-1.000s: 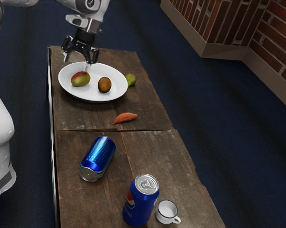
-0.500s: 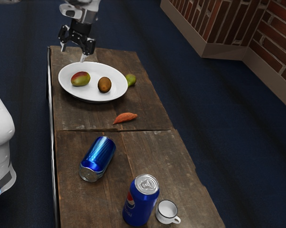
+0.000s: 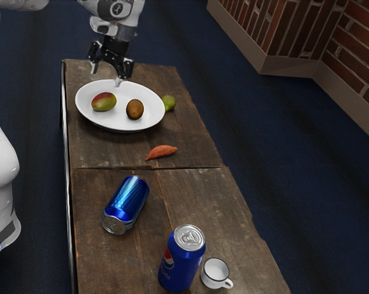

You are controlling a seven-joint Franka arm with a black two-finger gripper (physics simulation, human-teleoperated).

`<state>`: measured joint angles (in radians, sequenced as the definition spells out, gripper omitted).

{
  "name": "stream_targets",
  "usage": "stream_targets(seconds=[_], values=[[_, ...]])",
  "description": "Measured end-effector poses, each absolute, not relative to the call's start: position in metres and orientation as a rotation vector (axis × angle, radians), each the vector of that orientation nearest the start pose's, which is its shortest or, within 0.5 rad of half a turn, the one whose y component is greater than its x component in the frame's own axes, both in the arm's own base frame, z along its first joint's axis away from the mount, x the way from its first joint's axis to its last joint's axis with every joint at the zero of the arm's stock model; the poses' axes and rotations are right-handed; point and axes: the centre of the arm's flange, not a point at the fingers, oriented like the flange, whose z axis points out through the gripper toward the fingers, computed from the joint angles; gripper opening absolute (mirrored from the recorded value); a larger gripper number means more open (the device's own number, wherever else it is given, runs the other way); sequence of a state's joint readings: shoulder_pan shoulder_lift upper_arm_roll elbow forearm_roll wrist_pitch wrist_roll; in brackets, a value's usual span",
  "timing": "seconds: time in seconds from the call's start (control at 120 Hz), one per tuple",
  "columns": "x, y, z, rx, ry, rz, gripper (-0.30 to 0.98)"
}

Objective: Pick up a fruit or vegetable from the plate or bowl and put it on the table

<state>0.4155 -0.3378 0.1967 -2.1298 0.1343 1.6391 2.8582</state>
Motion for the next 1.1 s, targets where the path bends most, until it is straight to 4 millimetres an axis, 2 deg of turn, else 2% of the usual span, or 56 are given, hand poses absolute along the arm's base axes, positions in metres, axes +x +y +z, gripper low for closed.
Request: stream_targets(seconds=[0.233,0.658,0.967,1.1], values=[[0.358,0.275,0.506,-1.393,3.051,0.077,0.69],[0.36,0.284,0.469,-1.457,3.129,0.07,0.69],[0.362,0.278,0.463,-1.464,3.142,-0.035,0.69],[0.366,0.277,0.451,-1.471,3.169,-0.063,0.69]])
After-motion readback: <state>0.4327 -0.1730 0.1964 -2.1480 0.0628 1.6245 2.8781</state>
